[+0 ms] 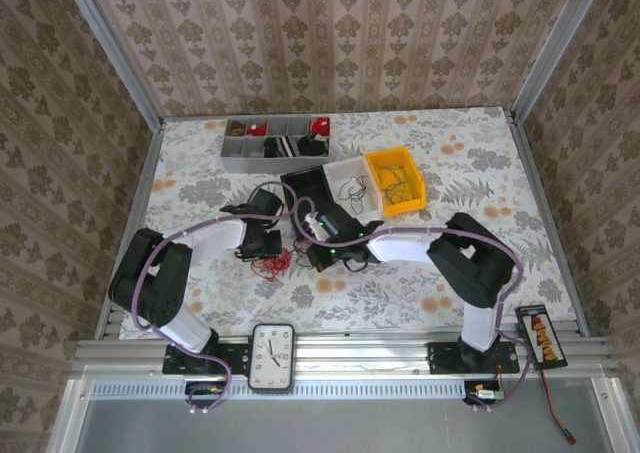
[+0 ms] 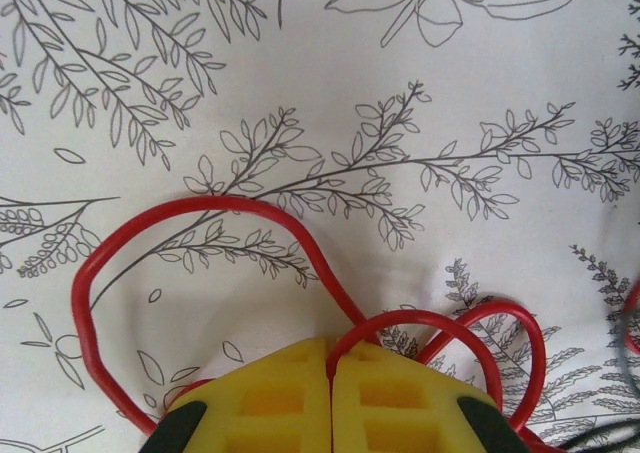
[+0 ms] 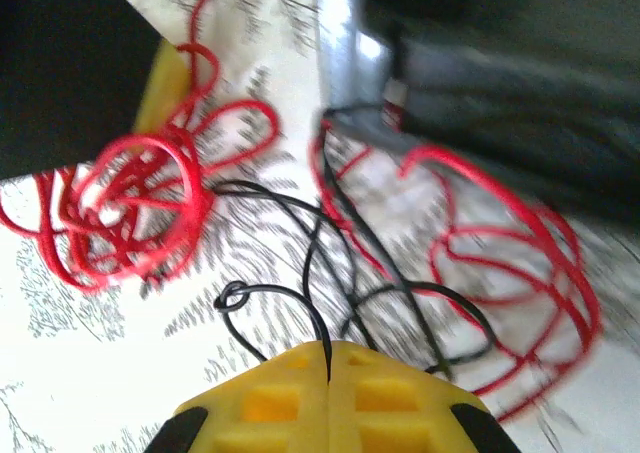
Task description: Untangle the cables
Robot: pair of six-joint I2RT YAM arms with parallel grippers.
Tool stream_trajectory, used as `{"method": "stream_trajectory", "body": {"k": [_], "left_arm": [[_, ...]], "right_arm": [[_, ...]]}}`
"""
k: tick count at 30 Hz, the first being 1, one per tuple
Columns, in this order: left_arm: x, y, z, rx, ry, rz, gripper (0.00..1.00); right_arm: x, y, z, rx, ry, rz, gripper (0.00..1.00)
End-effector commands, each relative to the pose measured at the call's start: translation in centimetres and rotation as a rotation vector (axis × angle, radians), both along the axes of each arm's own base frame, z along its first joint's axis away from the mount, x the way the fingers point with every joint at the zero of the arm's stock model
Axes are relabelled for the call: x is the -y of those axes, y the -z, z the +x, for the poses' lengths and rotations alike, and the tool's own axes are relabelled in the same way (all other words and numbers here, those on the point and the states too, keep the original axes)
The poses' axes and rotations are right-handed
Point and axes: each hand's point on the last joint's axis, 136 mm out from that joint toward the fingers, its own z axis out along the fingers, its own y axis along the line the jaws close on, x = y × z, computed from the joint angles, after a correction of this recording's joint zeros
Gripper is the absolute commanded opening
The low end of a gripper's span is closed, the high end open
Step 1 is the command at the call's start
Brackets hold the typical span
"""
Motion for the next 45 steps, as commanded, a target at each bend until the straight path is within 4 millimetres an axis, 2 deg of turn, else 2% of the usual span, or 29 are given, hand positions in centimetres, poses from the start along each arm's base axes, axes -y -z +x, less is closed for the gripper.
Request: {"method": "stream_trajectory", "body": {"k": [1, 9, 12, 16, 20, 22, 25, 27, 29, 32, 37, 40, 45], "left_arm": [[-2.8, 2.5, -0.1, -0.015, -0.037, 0.136, 0.00], [-2.7, 2.5, -0.1, -0.016, -0.037, 0.134, 0.00], [-2.6, 2.5, -0.1, -0.016, -0.036, 0.134, 0.00], [-2.4, 2.5, 0.0, -0.015, -0.029, 0.133, 0.00], [-1.9, 2.4, 0.2, -0.010, -0.008, 0.125, 0.00], [-0.9, 2.2, 0.4, 0.006, 0.032, 0.095, 0.00], [2.7, 1.0, 0.9, 0.066, 0.167, -0.046, 0.00], [6.4, -0.7, 0.6, 0.112, 0.301, -0.212, 0.00], [9.0, -2.8, -0.2, 0.156, 0.413, -0.335, 0.00], [11.1, -5.4, -1.2, 0.236, 0.529, -0.407, 0.00], [11.7, -7.0, -1.7, 0.305, 0.574, -0.430, 0.03], [11.5, -6.6, -1.5, 0.306, 0.559, -0.408, 0.03], [11.3, -5.7, -1.3, 0.282, 0.545, -0.381, 0.02]], "right_arm": [[2.5, -2.1, 0.8, 0.046, 0.126, 0.050, 0.03], [11.1, -2.9, 0.8, 0.092, 0.436, 0.073, 0.01], [13.1, -4.0, 1.0, 0.076, 0.504, 0.185, 0.00], [13.1, -5.5, 0.5, 0.065, 0.454, 0.264, 0.01], [11.5, -7.4, -0.2, 0.057, 0.340, 0.306, 0.01], [10.5, -8.3, -0.5, 0.044, 0.293, 0.344, 0.01], [9.4, -9.0, -0.5, 0.019, 0.252, 0.388, 0.01], [8.8, -9.0, -0.3, 0.005, 0.244, 0.398, 0.01], [8.4, -9.1, 0.0, 0.000, 0.235, 0.414, 0.01], [7.9, -9.4, 0.5, 0.002, 0.234, 0.429, 0.01], [8.2, -11.3, 2.8, 0.097, 0.285, 0.430, 0.01], [9.2, -13.0, 5.5, 0.170, 0.349, 0.404, 0.02], [10.7, -13.4, 10.7, 0.228, 0.452, 0.363, 0.03]]}}
